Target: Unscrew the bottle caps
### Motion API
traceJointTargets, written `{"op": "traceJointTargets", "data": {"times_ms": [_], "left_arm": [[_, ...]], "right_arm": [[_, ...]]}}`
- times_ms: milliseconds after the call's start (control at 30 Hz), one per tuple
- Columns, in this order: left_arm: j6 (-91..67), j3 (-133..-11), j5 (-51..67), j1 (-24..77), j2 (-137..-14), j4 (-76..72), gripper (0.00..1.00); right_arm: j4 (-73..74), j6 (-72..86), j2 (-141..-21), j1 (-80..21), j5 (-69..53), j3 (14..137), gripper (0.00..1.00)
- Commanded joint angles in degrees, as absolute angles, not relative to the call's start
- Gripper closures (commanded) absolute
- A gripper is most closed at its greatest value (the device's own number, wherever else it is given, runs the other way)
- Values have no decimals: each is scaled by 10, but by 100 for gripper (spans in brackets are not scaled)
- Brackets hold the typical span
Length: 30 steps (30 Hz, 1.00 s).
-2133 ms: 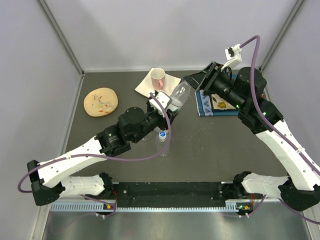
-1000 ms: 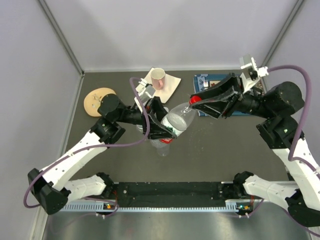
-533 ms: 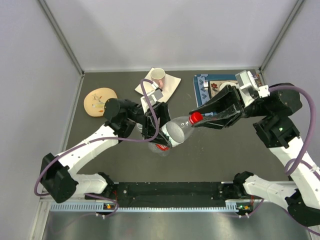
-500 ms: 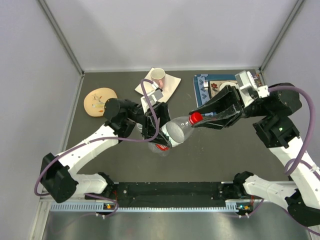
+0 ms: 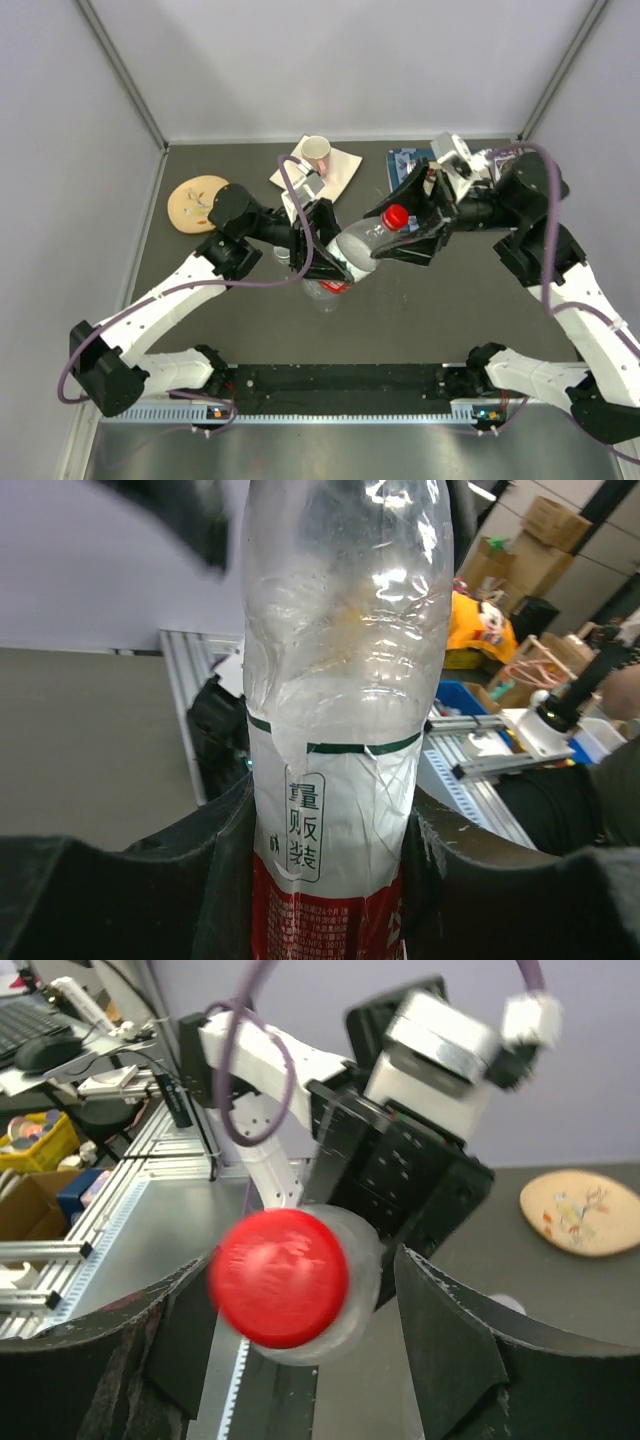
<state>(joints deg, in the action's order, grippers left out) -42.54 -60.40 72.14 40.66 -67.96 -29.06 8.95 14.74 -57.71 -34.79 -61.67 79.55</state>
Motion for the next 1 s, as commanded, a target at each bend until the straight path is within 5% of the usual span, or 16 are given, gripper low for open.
{"op": "traceJointTargets", "data": {"times_ms": [0,200,667,967], "left_arm": [[-344,-634,650,406,-652,-231,75],[-273,-646,594,407,-642,-141,76],[-48,-671,86,521,-618,25,67],[-11,-665,-167,592,-633,11,69]], "right_arm": [[156,164,-595,-352,-548,813,28],[156,192,-589,-352,-486,843,1],[219,329,-577,-371,-138,908,1],[264,355,-597,-375,-40,911,1]]}}
